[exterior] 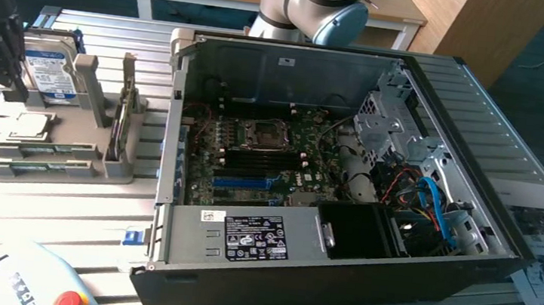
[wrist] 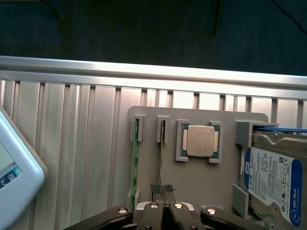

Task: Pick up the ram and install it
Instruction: 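Pick up the ram and move it above insertion slot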

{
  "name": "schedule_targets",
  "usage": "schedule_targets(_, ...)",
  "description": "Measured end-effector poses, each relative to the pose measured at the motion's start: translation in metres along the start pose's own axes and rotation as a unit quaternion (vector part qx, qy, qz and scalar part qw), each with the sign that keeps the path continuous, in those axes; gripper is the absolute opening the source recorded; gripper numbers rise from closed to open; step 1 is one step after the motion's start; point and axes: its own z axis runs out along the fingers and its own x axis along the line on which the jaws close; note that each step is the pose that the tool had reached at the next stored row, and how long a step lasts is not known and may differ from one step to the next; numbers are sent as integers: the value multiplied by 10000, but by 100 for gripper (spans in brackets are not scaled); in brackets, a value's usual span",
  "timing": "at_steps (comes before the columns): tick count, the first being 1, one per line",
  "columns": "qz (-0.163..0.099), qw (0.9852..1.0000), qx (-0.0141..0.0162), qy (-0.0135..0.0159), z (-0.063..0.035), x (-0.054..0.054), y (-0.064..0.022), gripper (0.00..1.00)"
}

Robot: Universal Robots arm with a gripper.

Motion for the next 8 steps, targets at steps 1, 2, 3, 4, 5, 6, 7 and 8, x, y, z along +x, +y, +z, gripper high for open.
schedule_targets(1, 0, 10000, 0, 0, 18, -1, 0, 10)
schedule_targets(2, 0, 10000, -1, 0, 37, -1, 0, 10)
schedule_targets(3, 0, 10000, -1, -1, 55, -2, 0, 10)
schedule_targets(4, 0, 10000, 0, 0, 74, -2, 1, 10)
schedule_targets(5, 0, 10000, 0, 0, 91, -2, 1, 10)
schedule_targets(6, 0, 10000, 0, 0, 110, -3, 1, 10)
schedule_targets(7, 0, 10000, 0, 0, 128, -3, 2, 10)
schedule_targets(8, 0, 10000, 0, 0, 145, -4, 2, 10)
